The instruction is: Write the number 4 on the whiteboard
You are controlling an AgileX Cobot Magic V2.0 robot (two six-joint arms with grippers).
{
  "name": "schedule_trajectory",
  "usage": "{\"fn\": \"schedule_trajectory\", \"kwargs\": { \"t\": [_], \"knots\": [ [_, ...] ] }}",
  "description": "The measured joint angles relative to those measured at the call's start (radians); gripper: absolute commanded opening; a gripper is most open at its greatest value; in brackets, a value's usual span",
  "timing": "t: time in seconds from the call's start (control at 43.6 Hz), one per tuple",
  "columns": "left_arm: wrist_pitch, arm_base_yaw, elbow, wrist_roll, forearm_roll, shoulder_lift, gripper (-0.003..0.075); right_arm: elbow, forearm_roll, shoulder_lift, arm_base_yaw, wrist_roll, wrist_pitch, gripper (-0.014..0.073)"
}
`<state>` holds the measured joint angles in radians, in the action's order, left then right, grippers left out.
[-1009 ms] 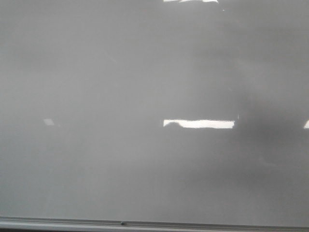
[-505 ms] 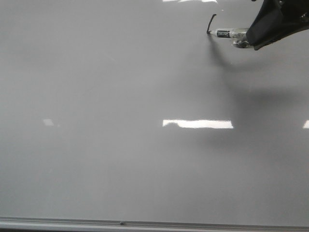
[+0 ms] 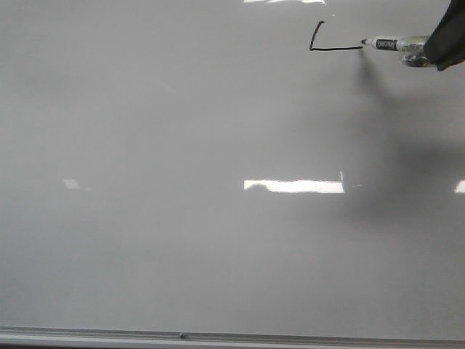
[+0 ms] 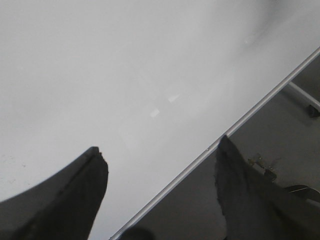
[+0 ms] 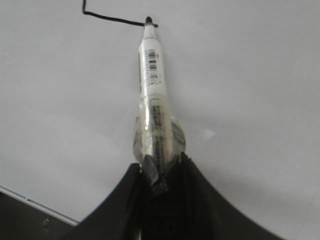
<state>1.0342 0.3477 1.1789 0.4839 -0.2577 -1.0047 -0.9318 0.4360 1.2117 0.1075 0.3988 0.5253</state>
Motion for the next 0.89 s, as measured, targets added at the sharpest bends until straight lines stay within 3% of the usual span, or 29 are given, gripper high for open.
{"fn": "schedule_trajectory", "kwargs": {
  "t": [0.229, 0.642, 0.894],
  "knots": [
    [-0.005, 0.000, 0.000, 0.000, 0.000, 0.000, 0.0440, 0.000, 0.000, -0.053, 0.060, 0.000, -0.046, -0.0061],
    [-0.005, 0.000, 0.000, 0.000, 0.000, 0.000, 0.0440, 0.000, 0.000, 0.050, 0.062, 0.000, -0.141, -0.0061],
    [-0.005, 0.000, 0.000, 0.000, 0.000, 0.000, 0.0440, 0.000, 0.000, 0.103, 0.062, 0.000, 0.033, -0.0061]
  ]
}}
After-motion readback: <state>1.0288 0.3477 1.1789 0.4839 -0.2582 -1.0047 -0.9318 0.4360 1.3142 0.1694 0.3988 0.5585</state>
